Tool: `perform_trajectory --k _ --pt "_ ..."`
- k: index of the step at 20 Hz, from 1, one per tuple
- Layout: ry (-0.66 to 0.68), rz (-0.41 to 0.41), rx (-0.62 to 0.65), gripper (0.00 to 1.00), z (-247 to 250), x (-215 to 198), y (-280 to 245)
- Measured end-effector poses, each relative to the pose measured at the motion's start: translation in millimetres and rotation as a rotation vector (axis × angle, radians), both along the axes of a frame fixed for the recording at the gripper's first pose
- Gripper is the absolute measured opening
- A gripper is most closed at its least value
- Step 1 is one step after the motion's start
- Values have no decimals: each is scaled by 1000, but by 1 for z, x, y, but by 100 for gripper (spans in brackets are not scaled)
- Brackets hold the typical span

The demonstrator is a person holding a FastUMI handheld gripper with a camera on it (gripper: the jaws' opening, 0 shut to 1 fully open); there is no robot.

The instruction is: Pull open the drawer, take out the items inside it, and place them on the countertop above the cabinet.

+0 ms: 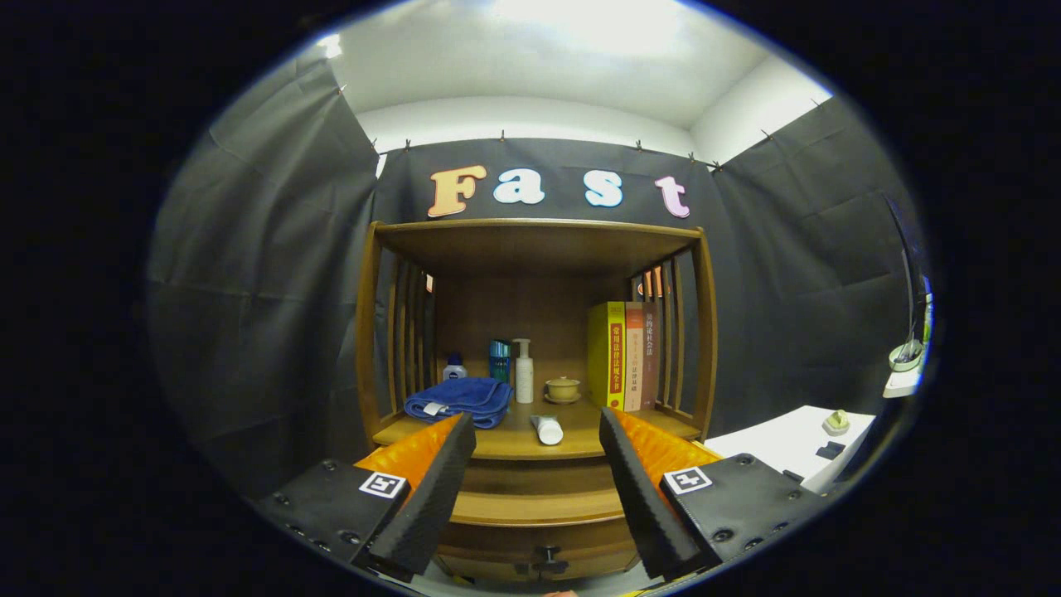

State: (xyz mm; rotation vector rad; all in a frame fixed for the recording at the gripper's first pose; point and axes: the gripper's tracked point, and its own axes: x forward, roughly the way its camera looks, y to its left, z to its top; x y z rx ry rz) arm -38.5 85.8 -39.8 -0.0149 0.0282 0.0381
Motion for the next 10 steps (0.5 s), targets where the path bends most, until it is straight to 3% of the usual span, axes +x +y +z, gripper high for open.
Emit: perform_trajectory --k 5,10 --pt "40 16 11 97 -33 -26 7" --pt "38 -19 20 97 -63 -26 3"
